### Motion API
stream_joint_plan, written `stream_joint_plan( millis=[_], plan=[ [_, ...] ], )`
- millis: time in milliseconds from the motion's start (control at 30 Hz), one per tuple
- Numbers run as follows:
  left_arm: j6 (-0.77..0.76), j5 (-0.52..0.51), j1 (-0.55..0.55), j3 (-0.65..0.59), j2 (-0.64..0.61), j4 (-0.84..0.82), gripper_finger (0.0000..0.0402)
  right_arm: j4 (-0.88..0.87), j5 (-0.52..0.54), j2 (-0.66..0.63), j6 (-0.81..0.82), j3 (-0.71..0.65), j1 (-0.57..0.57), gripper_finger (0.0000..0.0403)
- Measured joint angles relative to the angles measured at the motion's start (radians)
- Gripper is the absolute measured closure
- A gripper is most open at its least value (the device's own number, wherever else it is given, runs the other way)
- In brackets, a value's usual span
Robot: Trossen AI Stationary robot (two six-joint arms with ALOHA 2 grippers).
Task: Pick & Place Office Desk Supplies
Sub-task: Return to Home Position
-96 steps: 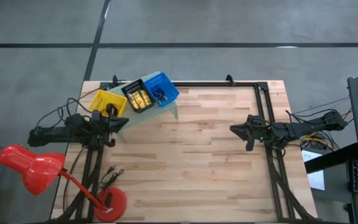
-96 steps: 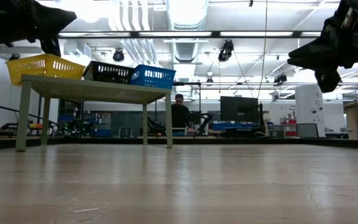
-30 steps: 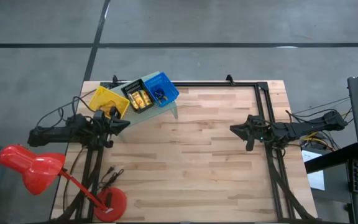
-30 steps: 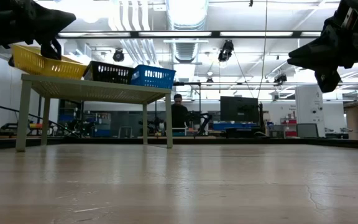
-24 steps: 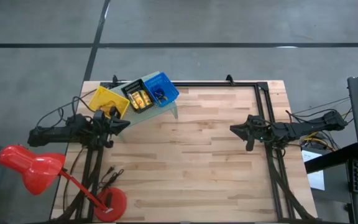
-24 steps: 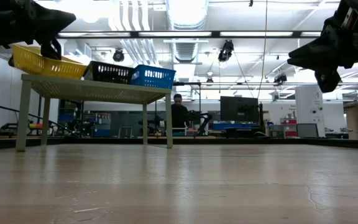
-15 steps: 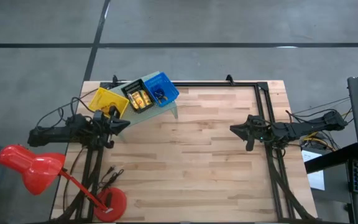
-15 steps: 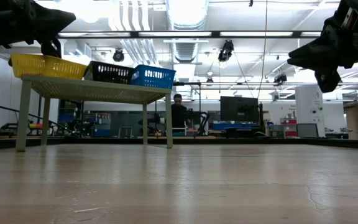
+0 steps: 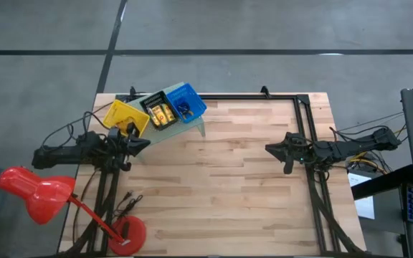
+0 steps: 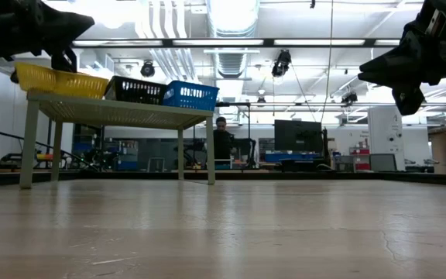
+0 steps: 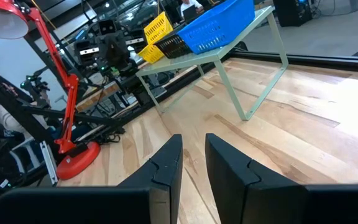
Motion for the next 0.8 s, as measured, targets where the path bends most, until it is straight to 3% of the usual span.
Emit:
stream_joint_plan(
  millis=[433,600,800],
  plan=[
    [0.210,0.123,0.000,0.025,0.000,0.007,0.0396,0.000,0.000,0.000,0.000,0.000,0.000,0.0335],
    [0.233,0.235,0.000,0.043,0.000,0.017,0.0396,0.000,0.000,0.000,0.000,0.000,0.000,0.0335],
    [0.225,0.452,0.000,0.051,0.000,0.025,0.0396,0.000,0.000,0.000,0.000,0.000,0.000,0.0335]
  ],
)
